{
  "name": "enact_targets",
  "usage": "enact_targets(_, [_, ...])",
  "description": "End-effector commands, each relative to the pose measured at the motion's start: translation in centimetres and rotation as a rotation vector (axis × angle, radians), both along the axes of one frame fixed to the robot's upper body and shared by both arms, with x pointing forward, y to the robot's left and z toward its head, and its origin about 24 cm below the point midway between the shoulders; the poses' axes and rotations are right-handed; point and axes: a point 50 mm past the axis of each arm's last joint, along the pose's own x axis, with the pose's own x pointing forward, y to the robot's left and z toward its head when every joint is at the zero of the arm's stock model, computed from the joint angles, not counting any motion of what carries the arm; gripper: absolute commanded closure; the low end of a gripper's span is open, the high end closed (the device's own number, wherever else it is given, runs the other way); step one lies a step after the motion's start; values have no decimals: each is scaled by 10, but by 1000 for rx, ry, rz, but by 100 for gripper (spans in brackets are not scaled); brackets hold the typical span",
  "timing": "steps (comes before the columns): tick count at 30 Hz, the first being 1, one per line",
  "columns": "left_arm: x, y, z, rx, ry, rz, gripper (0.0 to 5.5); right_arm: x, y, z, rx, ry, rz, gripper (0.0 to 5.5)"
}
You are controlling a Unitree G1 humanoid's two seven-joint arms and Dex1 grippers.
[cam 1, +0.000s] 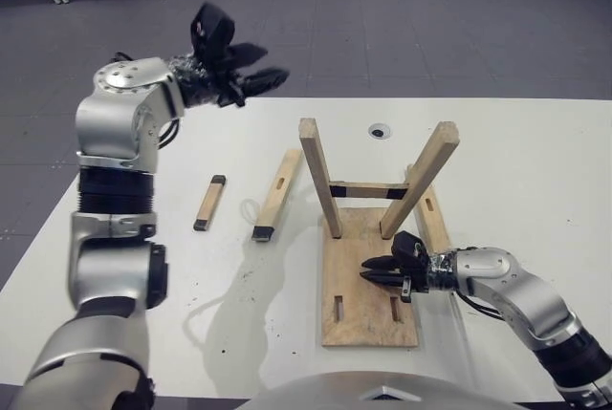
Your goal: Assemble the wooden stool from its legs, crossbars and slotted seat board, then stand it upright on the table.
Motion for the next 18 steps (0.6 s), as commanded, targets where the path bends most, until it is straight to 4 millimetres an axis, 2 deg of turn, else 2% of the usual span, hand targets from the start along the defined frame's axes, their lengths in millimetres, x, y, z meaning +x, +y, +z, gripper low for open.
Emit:
enact_targets(1, [-35, -57, 38, -375, -3, 151, 245, -13, -16, -24, -130, 115, -68, 462])
enact_targets(4, [-49, -74, 24, -388, 168, 103, 245, -12, -15, -24, -134, 115, -71, 462])
enact_targets(5, [-51, -74, 27, -404, 159, 120, 245, -12, -15, -24, -135, 114, -72, 462])
enact_targets(9, [-58, -60, 100, -644, -207, 155, 245, -13, -14, -25, -134, 114, -81, 462])
enact_targets(10, [-61, -58, 110, -665, -275, 151, 245, -13, -14, -25, -134, 114, -81, 462])
enact_targets(11, [-61, -58, 111, -665, -279, 145, 245, -14, -13, -25, -133, 114, -82, 462])
enact_targets(12, [-59, -60, 104, -641, -246, 144, 245, -14, -13, -25, -132, 115, -82, 462])
enact_targets(13, [-56, -64, 86, -594, -171, 142, 245, -14, -13, -25, -133, 116, -81, 462])
enact_targets(16, [-57, -86, -18, -381, 180, 169, 245, -14, -15, -26, -142, 118, -84, 462])
enact_targets(18, [-71, -98, -61, -305, 312, 166, 245, -14, -16, -26, -145, 120, -84, 462])
